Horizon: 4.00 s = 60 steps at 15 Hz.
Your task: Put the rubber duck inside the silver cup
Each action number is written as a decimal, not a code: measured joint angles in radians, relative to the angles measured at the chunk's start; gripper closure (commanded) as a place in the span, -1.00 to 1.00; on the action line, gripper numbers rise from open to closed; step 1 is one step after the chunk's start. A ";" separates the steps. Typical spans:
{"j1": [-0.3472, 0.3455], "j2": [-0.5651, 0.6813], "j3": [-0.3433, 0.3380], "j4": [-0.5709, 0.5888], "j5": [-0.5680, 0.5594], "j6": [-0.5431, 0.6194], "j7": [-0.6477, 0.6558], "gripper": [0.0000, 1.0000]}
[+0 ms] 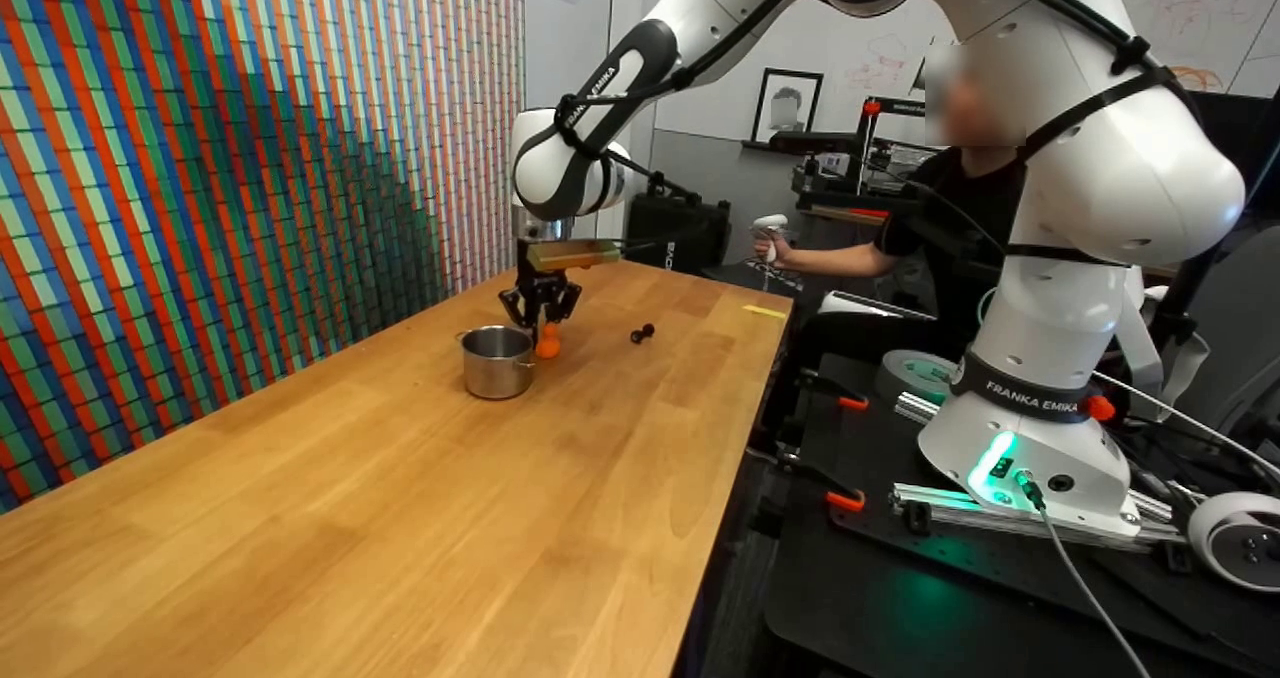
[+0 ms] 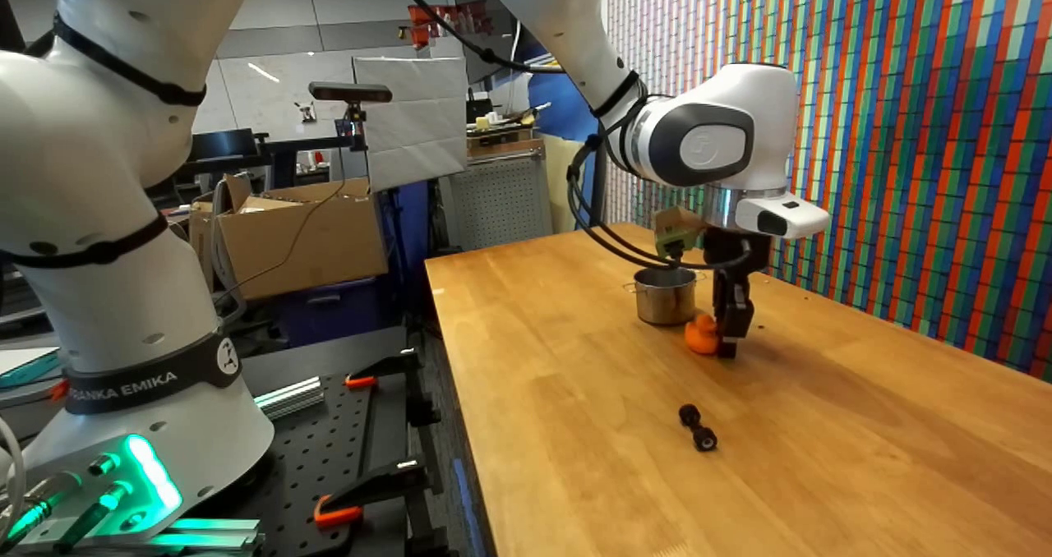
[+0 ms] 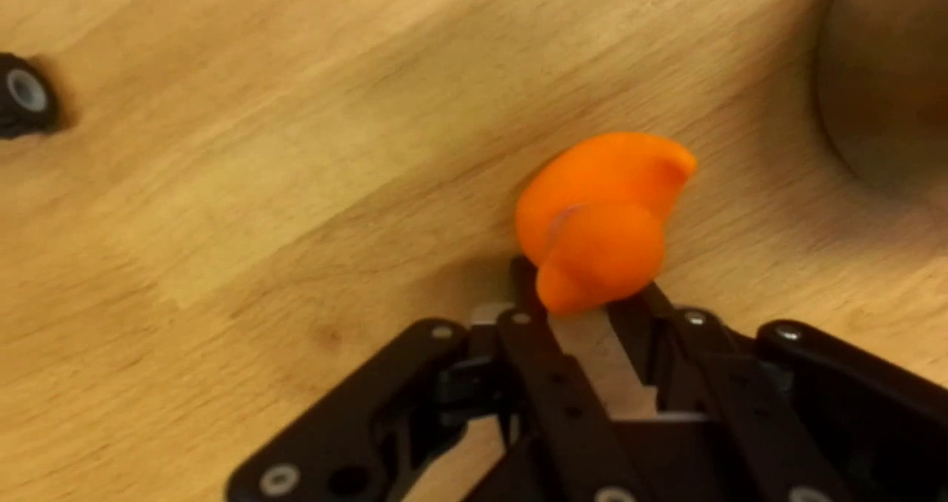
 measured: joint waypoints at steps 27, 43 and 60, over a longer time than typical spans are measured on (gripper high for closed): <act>0.005 -0.200 -0.028 -0.258 0.041 0.079 0.162 0.84; 0.019 -0.283 0.084 -0.071 0.182 -0.119 0.162 0.83; 0.019 -0.282 0.082 -0.027 0.190 -0.259 0.163 -1.00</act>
